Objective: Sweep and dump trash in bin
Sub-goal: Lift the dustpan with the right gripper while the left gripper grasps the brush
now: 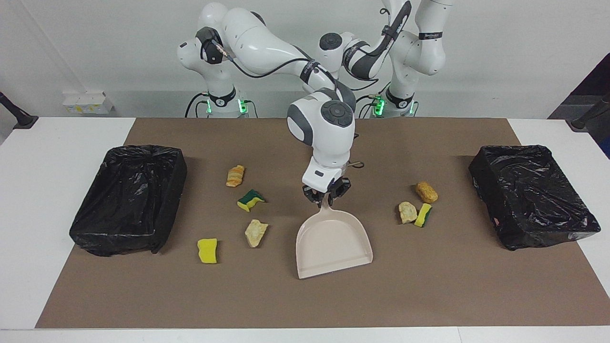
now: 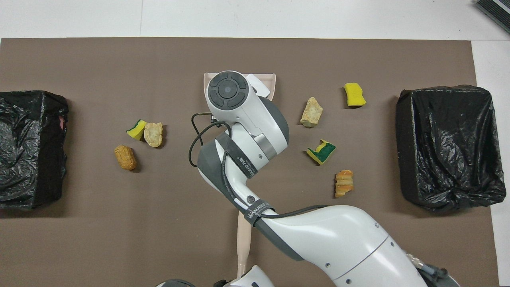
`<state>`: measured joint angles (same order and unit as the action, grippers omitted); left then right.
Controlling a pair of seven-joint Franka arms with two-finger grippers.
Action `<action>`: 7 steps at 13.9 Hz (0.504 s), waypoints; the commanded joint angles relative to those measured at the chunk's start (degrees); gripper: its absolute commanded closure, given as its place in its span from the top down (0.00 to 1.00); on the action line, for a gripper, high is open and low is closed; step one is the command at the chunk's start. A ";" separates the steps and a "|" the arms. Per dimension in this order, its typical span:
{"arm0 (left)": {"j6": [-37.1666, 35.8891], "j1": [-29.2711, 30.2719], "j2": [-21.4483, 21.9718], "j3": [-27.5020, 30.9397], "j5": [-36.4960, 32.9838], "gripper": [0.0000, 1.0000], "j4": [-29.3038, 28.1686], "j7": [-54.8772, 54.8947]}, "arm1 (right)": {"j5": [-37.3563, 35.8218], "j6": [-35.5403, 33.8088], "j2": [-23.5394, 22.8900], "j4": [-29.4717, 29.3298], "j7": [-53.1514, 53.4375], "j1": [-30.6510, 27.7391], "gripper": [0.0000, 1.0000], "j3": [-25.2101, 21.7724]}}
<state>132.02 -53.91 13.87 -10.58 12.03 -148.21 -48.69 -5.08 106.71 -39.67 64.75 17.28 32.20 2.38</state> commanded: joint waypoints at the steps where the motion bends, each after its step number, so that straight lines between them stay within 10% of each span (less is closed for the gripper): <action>1: -2.03 1.97 1.25 -0.58 -0.26 0.11 0.20 -0.53 | -0.01 0.43 3.72 5.29 -11.35 -2.22 0.00 0.52; 2: -2.11 1.97 1.34 -0.58 -0.26 0.44 -0.06 -0.53 | -0.01 0.43 3.72 5.38 -15.92 -2.84 0.00 0.52; 7: -1.41 2.06 1.08 -0.58 -0.26 0.56 -0.41 -0.62 | -0.98 -4.12 4.77 5.47 -29.99 -3.28 0.00 0.52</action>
<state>131.48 -52.84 13.90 -10.59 12.03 -148.23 -48.73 -5.17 104.94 -37.63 67.69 -7.06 29.14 2.36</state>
